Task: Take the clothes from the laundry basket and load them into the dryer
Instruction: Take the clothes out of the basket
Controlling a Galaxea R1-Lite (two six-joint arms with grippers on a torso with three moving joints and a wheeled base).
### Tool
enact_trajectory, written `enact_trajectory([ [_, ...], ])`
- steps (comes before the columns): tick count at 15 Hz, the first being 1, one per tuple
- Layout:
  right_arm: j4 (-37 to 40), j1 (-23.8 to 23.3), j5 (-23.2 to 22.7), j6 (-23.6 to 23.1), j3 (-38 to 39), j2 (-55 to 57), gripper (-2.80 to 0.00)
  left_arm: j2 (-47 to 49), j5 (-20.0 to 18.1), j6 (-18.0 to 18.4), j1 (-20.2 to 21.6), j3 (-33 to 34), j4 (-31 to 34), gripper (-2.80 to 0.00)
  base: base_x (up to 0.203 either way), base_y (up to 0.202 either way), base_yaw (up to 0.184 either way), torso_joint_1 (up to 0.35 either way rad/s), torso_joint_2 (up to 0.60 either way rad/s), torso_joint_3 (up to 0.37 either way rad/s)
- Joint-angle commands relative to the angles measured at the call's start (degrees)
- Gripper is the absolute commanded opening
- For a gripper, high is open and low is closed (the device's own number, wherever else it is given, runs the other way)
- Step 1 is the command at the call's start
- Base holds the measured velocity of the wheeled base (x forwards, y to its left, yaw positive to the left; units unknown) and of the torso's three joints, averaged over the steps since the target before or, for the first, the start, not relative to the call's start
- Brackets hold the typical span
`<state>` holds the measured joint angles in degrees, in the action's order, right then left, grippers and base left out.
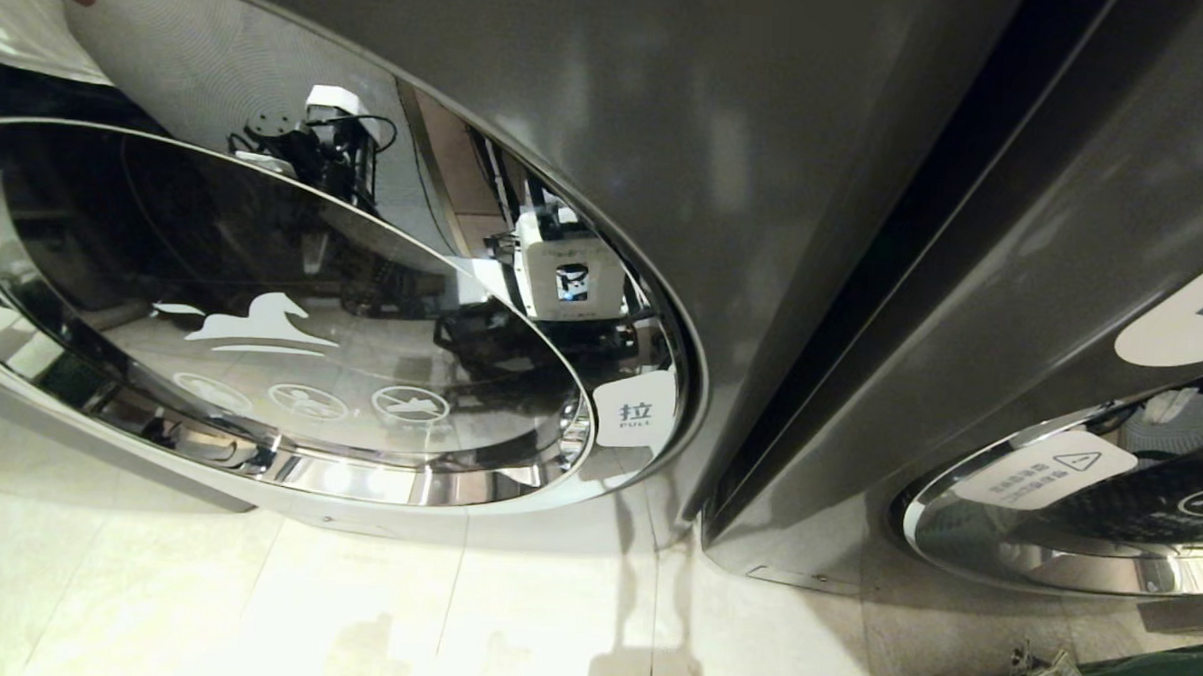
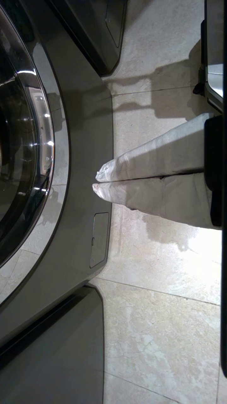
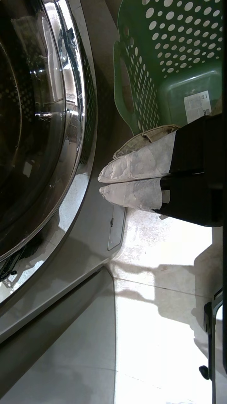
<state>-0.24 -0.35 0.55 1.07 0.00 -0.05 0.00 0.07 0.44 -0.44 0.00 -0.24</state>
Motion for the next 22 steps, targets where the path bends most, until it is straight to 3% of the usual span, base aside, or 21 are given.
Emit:
enact_trajectory([
  [1, 0.0, 0.0, 0.0, 0.0, 0.0, 0.0, -2.8, 0.0, 0.0, 0.0, 0.0, 0.0, 0.0, -2.8, 0.0, 0.0, 0.0, 0.0, 0.0, 0.0],
  [8, 1.1, 0.0, 0.2, -1.6, -0.5, 0.2, -2.8, 0.0, 0.0, 0.0, 0.0, 0.0, 0.0, -2.8, 0.0, 0.0, 0.0, 0.0, 0.0, 0.0],
  [11, 10.6, -0.1, 5.4, -1.2, -9.4, 4.3, -2.8, 0.0, 0.0, 0.0, 0.0, 0.0, 0.0, -2.8, 0.0, 0.0, 0.0, 0.0, 0.0, 0.0],
  [14, 17.9, -0.2, 13.8, 9.3, -17.0, 20.2, -2.8, 0.0, 0.0, 0.0, 0.0, 0.0, 0.0, -2.8, 0.0, 0.0, 0.0, 0.0, 0.0, 0.0],
  [17, 21.9, -1.8, 19.7, 20.8, -19.9, 38.0, -2.8, 0.0, 0.0, 0.0, 0.0, 0.0, 0.0, -2.8, 0.0, 0.0, 0.0, 0.0, 0.0, 0.0],
  [20, 24.3, -4.3, 20.1, 35.4, -20.0, 54.3, -2.8, 0.0, 0.0, 0.0, 0.0, 0.0, 0.0, -2.8, 0.0, 0.0, 0.0, 0.0, 0.0, 0.0],
  [21, 24.8, -7.3, 18.0, 38.2, -19.9, 57.3, -2.8, 0.0, 0.0, 0.0, 0.0, 0.0, 0.0, -2.8, 0.0, 0.0, 0.0, 0.0, 0.0, 0.0],
  [22, 25.1, -12.7, 15.2, 38.1, -19.8, 58.5, -2.8, 0.0, 0.0, 0.0, 0.0, 0.0, 0.0, -2.8, 0.0, 0.0, 0.0, 0.0, 0.0, 0.0],
])
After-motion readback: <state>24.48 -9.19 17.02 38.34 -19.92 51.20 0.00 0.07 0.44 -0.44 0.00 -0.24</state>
